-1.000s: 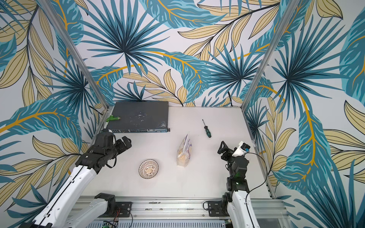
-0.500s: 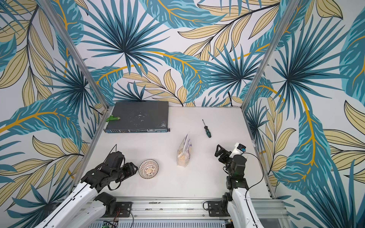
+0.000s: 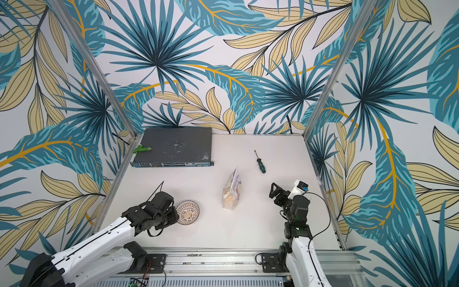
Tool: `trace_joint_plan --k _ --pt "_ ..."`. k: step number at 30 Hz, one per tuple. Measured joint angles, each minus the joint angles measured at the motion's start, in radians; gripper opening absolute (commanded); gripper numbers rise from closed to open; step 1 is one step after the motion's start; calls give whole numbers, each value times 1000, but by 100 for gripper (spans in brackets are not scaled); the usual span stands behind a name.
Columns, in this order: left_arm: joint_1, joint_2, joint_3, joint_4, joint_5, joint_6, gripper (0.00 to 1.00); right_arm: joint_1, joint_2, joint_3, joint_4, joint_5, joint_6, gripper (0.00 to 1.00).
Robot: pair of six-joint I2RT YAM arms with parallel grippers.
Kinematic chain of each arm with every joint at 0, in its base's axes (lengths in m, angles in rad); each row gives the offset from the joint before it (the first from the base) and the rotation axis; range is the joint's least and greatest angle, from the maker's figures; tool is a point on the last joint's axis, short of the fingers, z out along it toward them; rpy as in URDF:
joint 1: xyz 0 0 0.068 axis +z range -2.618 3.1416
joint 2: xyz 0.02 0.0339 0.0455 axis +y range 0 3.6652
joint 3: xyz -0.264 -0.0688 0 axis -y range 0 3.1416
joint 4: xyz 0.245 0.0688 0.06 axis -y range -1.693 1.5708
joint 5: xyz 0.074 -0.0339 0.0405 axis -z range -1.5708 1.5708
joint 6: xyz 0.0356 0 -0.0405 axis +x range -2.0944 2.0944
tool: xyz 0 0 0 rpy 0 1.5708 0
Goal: Pour the oats into the breakfast bowl
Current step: Move the bowl to the center of the board.
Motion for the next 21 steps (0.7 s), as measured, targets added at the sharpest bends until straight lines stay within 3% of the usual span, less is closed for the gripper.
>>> trace_joint_plan --k 15,21 --pt "-126 42 15 28 -27 -60 3 0 20 -1 6 -24 7 100" --pt "-274 76 53 -2 -56 -110 3 0 20 -3 15 -26 7 100"
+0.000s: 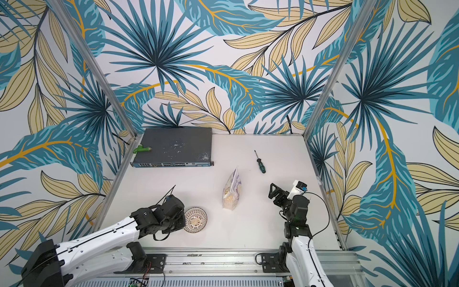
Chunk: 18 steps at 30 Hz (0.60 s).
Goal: Pour the oats into the breakfast bowl
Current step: Move the bowl to the center of the board.
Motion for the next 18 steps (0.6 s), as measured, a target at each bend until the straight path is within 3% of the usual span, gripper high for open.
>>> trace_joint_plan --k 6,13,16,18 --pt "-107 122 83 2 -46 -48 2 0 2 -1 2 -7 0 99" --pt "-161 257 161 51 -56 -80 4 0 3 -1 3 -17 0 100" --pt "-170 291 177 79 -48 -85 12 0 8 -1 6 -20 0 100" --pt "-172 306 182 87 -43 -85 26 0 12 -1 10 -20 0 99"
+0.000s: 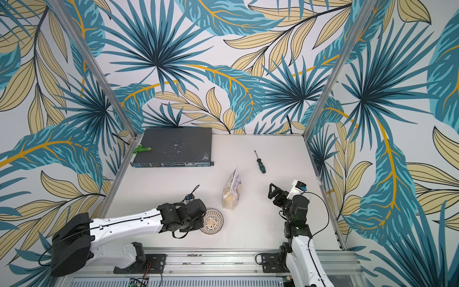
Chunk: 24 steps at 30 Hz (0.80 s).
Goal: Pour the oats into the breakfast bowl
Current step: Move the bowl to the center of the board.
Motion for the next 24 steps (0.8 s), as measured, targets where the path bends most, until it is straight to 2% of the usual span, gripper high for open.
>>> trace_joint_plan --k 3,9,11,15,17,20,24 --pt "-2 9 2 -5 3 -11 42 0 7 0 -1 0 0 100" --pt "-2 -79 5 -49 -14 -19 55 0 12 12 -22 -8 -7 100" --pt "-2 -138 20 -87 -34 -11 60 0 29 55 -77 -30 -8 100" --pt "-2 -276 75 -156 -87 17 77 26 59 237 -232 -82 -8 100" --pt "-2 -337 86 -172 -108 33 81 79 74 342 -296 -84 -7 100" --pt "-2 -396 87 -197 -130 54 82 229 138 507 -389 -53 -2 95" --pt "-2 -403 104 -233 -145 92 79 460 289 692 -512 32 12 82"
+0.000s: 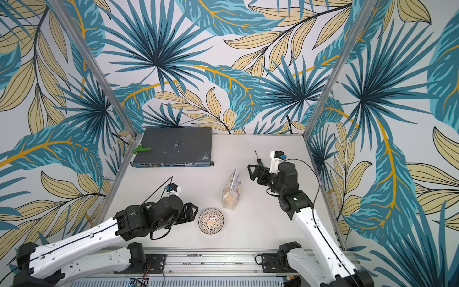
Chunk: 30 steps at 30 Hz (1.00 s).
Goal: Pour the oats into the breakfast bowl
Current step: Move the bowl to the center of the board, then move the oats bag to the center of the board.
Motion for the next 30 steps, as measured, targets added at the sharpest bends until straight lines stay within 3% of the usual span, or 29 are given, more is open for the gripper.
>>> trace_joint_plan --k 3,7,13,19,25,30 --pt "0 16 33 -7 0 31 70 100 69 48 -56 53 19 68" --pt "0 63 101 2 6 77 65 130 61 24 -98 98 60 54" --pt "0 215 277 26 19 147 66 134 19 -17 -71 111 117 67" --pt "0 345 381 24 25 161 63 163 55 0 -18 103 138 67" --pt "0 322 343 19 16 117 63 193 149 62 -19 109 132 60" --pt "0 249 269 18 8 66 63 227 203 100 -42 131 108 38"
